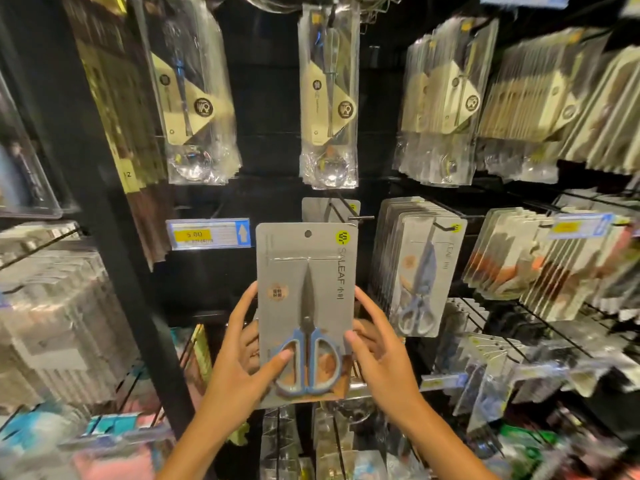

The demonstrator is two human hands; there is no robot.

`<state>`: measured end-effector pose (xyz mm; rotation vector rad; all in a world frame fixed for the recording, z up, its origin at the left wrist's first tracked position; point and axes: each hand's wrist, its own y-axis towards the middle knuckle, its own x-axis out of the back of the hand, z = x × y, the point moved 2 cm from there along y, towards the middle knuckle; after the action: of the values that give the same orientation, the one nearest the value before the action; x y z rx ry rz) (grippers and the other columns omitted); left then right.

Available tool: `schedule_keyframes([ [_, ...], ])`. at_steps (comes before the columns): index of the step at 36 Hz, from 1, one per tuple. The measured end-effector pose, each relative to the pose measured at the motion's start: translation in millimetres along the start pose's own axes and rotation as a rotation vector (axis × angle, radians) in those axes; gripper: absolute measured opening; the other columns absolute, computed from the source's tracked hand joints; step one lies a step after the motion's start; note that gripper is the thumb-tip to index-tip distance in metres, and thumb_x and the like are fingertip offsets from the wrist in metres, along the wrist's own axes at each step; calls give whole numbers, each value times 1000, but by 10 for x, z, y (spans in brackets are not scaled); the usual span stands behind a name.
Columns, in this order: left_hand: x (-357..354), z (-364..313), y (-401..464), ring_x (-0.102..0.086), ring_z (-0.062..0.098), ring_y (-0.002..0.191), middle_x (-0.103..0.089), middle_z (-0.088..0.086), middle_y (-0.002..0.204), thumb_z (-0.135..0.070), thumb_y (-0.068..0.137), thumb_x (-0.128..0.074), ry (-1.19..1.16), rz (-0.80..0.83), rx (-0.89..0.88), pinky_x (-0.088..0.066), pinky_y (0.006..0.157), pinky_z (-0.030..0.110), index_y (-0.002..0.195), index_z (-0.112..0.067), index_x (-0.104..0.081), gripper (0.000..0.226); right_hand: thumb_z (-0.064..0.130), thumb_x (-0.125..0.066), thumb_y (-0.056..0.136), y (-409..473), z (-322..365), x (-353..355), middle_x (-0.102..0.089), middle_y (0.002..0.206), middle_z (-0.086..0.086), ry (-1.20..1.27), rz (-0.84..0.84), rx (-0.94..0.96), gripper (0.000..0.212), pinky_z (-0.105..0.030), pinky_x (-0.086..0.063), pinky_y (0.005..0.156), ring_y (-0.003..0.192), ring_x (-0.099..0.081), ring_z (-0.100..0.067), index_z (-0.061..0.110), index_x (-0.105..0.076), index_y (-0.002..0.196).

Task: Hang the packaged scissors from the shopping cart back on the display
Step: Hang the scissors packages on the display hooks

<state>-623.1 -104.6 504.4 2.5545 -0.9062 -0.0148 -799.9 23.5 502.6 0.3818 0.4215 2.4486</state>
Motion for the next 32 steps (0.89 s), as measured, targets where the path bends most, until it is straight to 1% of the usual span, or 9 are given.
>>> schedule_keyframes([
  [5, -134, 76, 118, -58, 8, 128, -55, -15, 143, -20, 79, -81, 62, 96, 24, -54, 102, 39, 146, -65, -17, 103, 2, -51, 103, -14, -113, 146, -73, 120, 11, -27, -68, -35, 58, -15, -55, 87, 112, -68, -7, 38, -37, 147],
  [9, -265, 86, 231, -61, 3, 122, -61, -25, 131, -20, 81, -80, 85, 147, 30, -57, 94, 30, 146, -67, -15, 103, 0, -51, 102, -3, -177, 287, -72, 118, 19, -41, -103, -52, 58, -12, -54, 83, 109, -69, -2, 33, -37, 149],
  [13, -362, 58, 329, -64, 6, 119, -64, -22, 125, -18, 84, -79, 60, 179, 33, -59, 90, 32, 150, -59, -14, 101, -1, -50, 102, 47, -171, 379, -68, 114, 34, -46, -128, -43, 56, -8, -52, 82, 107, -66, 6, 31, -39, 147],
  [15, -407, 48, 369, -64, 7, 118, -66, -19, 124, -21, 84, -79, 50, 182, 34, -59, 90, 34, 151, -58, -14, 101, 3, -52, 102, 65, -180, 427, -68, 119, 32, -48, -160, -37, 55, -9, -52, 86, 113, -65, 3, 34, -42, 147],
  [22, -473, 100, 423, -64, 11, 120, -65, -14, 129, -24, 83, -80, 15, 193, 51, -59, 93, 40, 153, -55, -14, 101, 1, -51, 102, 72, -190, 487, -65, 116, 39, -37, -171, -22, 52, -8, -52, 82, 108, -65, 9, 24, -43, 148],
  [28, -498, 136, 415, -65, 10, 118, -66, -17, 123, -25, 83, -79, 20, 190, 58, -59, 93, 39, 153, -53, -14, 100, 1, -49, 103, 61, -214, 447, -54, 117, 52, -24, -140, -16, 51, -4, -49, 86, 109, -56, 23, 29, -43, 145],
  [30, -506, 153, 443, -65, 8, 117, -66, -19, 122, -26, 82, -79, 40, 184, 58, -59, 92, 38, 152, -54, -14, 100, 2, -49, 104, 91, -242, 449, -57, 120, 47, -39, -136, -22, 52, -2, -48, 83, 110, -56, 22, 29, -42, 147],
  [31, -510, 170, 463, -64, 7, 117, -66, -19, 122, -26, 82, -79, 50, 182, 60, -59, 92, 37, 152, -55, -13, 100, 5, -49, 104, 112, -262, 450, -63, 123, 37, -54, -134, -23, 52, -5, -50, 83, 111, -58, 17, 32, -41, 148],
  [32, -514, 192, 488, -64, 6, 118, -65, -18, 124, -27, 83, -79, 59, 181, 64, -59, 93, 37, 152, -56, -13, 101, 10, -50, 105, 139, -289, 452, -67, 123, 24, -78, -133, -21, 53, -17, -55, 84, 112, -61, 8, 37, -39, 149],
])
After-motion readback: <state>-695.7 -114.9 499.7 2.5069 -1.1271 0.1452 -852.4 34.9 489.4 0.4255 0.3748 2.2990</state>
